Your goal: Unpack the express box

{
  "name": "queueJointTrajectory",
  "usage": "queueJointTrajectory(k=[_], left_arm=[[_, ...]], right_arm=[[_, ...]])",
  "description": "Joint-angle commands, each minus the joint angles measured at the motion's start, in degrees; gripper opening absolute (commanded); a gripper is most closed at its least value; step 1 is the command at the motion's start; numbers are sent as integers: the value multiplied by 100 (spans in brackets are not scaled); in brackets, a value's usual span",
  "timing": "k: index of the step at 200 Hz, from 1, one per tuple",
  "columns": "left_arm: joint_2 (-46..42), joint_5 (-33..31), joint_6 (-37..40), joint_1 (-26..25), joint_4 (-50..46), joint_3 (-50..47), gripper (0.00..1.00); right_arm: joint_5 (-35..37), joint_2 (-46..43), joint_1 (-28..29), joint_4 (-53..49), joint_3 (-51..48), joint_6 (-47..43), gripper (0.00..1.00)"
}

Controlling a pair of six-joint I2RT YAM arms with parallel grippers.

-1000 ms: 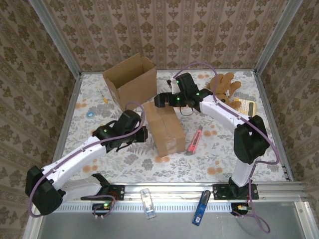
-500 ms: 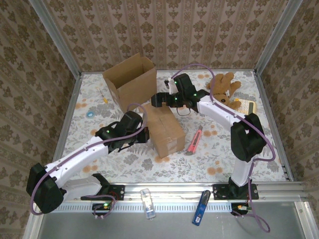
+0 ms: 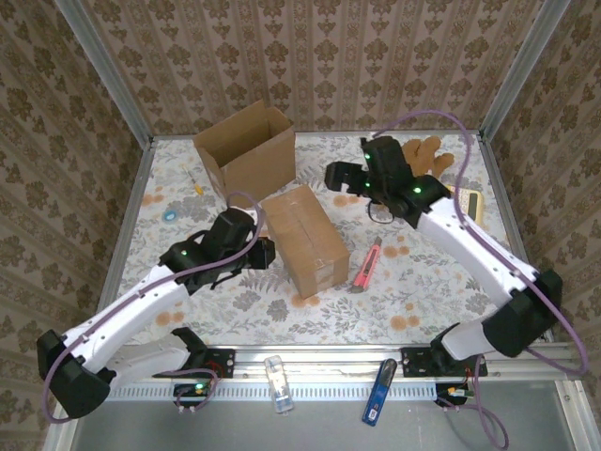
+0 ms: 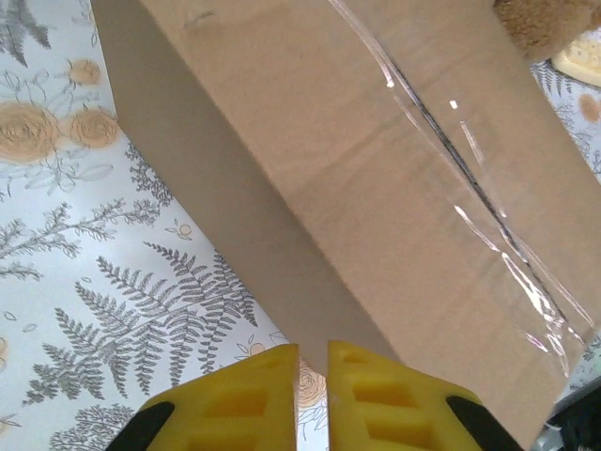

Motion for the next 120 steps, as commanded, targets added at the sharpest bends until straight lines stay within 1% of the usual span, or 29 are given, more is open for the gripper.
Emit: queueJointTrajectory(k=[1, 20, 41, 56, 73, 99, 120], left_arm=[[-152, -67, 274, 130, -428, 253, 19], [-186, 1, 404, 302, -521, 338, 27], [-217, 89, 549, 513, -574, 446, 40], [-220, 173, 646, 657, -576, 509, 49], [-227, 260, 730, 825, -568, 549, 57], [-235, 456, 796, 1013, -467, 521, 63], [-237, 604, 828, 1102, -403, 465, 65]], right_arm=[[1030, -288, -37, -1510, -394, 522, 98], [1036, -552, -48, -1957, -758, 837, 97], [787, -757, -79, -2100, -1302, 1213, 95], [474, -808, -84, -1993, -1749, 1462, 93], [-7, -785, -84, -1550, -2288, 1714, 91], [-566, -516, -80, -830, -2847, 2061, 87], [-726, -257, -26, -484, -3103, 2318, 86]])
